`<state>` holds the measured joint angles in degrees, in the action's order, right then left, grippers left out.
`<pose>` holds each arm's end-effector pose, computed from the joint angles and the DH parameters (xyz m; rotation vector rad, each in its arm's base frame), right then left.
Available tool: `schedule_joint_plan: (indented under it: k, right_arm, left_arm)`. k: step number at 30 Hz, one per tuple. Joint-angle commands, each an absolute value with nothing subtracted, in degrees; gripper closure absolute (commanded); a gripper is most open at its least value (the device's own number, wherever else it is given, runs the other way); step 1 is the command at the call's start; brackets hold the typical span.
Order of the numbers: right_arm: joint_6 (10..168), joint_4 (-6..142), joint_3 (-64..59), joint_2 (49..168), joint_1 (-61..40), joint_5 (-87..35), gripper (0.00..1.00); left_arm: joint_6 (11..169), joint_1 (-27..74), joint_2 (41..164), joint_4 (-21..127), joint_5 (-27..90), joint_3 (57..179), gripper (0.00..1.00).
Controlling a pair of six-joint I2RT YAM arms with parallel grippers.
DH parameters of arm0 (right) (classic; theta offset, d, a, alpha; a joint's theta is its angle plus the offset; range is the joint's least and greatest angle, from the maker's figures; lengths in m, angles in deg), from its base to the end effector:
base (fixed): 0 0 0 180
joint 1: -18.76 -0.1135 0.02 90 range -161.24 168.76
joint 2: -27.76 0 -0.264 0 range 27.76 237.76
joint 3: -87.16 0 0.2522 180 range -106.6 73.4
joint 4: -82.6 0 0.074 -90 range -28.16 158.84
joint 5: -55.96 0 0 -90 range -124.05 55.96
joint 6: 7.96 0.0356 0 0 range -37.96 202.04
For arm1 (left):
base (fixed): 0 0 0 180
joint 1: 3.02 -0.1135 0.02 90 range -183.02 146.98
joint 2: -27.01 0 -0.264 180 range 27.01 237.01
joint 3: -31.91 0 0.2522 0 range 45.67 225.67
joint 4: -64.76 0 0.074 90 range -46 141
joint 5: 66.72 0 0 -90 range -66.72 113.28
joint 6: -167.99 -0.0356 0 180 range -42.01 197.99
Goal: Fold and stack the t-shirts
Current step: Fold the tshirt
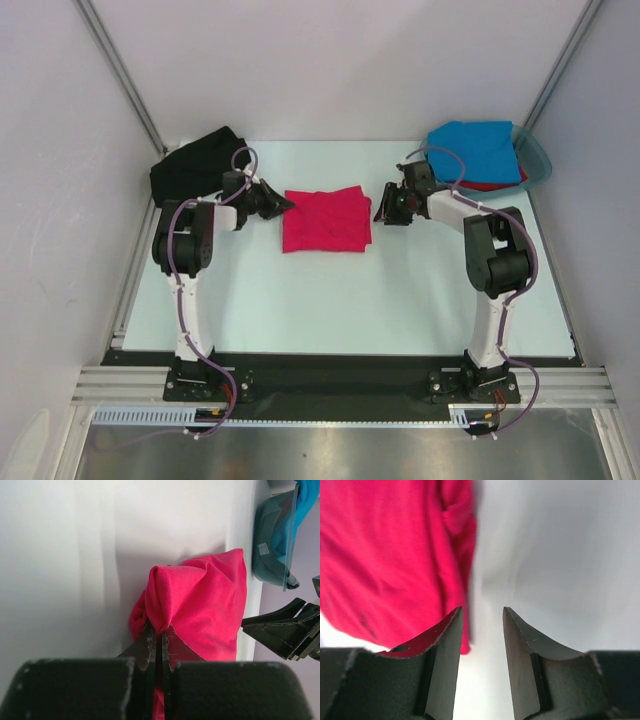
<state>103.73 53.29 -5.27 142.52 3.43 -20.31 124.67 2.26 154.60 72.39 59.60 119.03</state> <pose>0.4137 0.1222 0.1723 0.0345 2.5246 0.5666 0.4553 -0.0633 0.1033 -0.4150 2.2243 -1.1883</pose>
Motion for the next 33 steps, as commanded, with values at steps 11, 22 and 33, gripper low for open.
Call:
schedule_joint_plan:
  k: [11,22,33]
  right_arm:
    - [115.87,71.30,-4.21,151.85,3.20,1.89,0.77]
    - [135.98,104.03,3.26,156.69,3.38,20.52,0.96]
    - [144.36,124.44,14.96,153.64,11.38,19.40,0.34]
  left_arm:
    - [125.72,2.51,153.39,75.87,62.22,119.94,1.00]
    - [125.45,3.66,154.45,74.91,62.74,121.87,1.00]
    - [124.31,3.83,154.01,73.50,62.83,121.61,1.00]
